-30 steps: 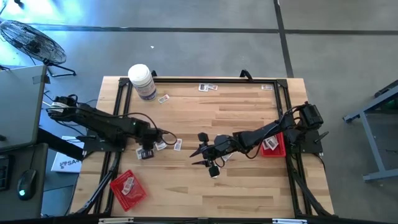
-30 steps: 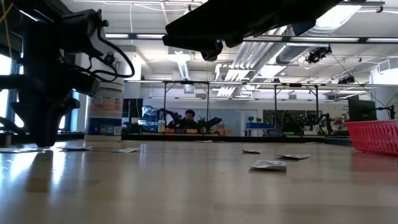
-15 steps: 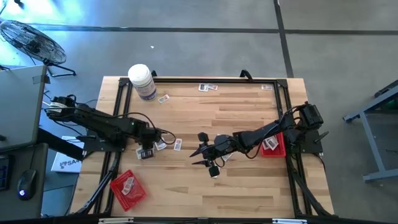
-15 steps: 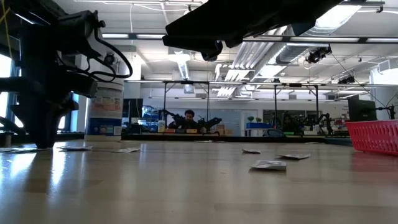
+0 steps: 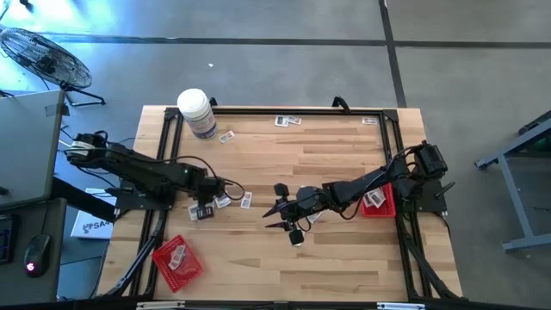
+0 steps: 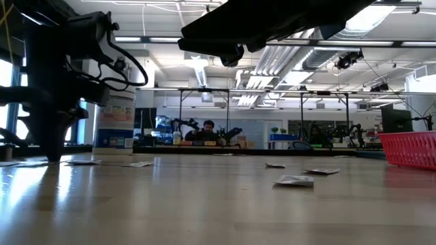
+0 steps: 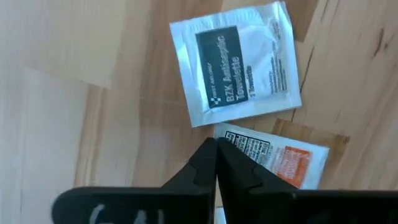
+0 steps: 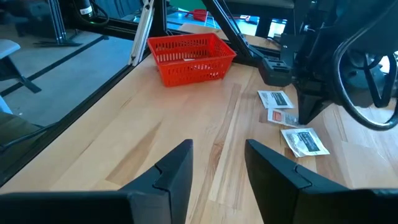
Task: Pick & Place First Aid Supplies
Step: Put the ointment pack into the left red bin
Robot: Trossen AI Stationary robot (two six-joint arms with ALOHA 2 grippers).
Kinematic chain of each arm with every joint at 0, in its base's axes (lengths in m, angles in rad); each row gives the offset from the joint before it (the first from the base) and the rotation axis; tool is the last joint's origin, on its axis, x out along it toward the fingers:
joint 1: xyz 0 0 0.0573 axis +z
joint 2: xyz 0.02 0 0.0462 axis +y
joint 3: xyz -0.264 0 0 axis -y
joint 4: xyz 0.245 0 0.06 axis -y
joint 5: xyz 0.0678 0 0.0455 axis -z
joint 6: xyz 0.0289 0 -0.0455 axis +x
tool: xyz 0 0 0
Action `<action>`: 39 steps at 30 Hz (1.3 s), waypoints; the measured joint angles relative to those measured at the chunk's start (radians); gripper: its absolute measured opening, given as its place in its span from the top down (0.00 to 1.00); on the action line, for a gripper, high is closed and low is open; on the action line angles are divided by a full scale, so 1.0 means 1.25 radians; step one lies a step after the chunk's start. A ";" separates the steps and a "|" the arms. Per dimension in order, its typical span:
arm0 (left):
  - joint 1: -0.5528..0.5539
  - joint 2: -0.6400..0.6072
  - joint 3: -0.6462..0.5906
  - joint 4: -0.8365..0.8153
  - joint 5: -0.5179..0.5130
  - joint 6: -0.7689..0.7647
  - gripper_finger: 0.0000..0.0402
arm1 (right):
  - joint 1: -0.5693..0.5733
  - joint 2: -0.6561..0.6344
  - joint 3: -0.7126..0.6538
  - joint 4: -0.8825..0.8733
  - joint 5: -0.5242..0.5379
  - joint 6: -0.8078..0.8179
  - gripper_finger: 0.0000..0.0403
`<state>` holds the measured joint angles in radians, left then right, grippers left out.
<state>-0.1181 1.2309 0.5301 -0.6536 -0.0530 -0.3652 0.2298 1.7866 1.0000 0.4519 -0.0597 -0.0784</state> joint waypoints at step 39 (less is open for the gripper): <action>-0.545 -0.001 0.301 -0.273 0.163 -0.793 1.00 | 0.000 0.000 0.000 -0.043 -0.001 0.044 0.65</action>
<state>-0.7988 1.2293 0.9058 -0.9952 0.1509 -1.3563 0.2298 1.7866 0.9997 0.3983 -0.0605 -0.0235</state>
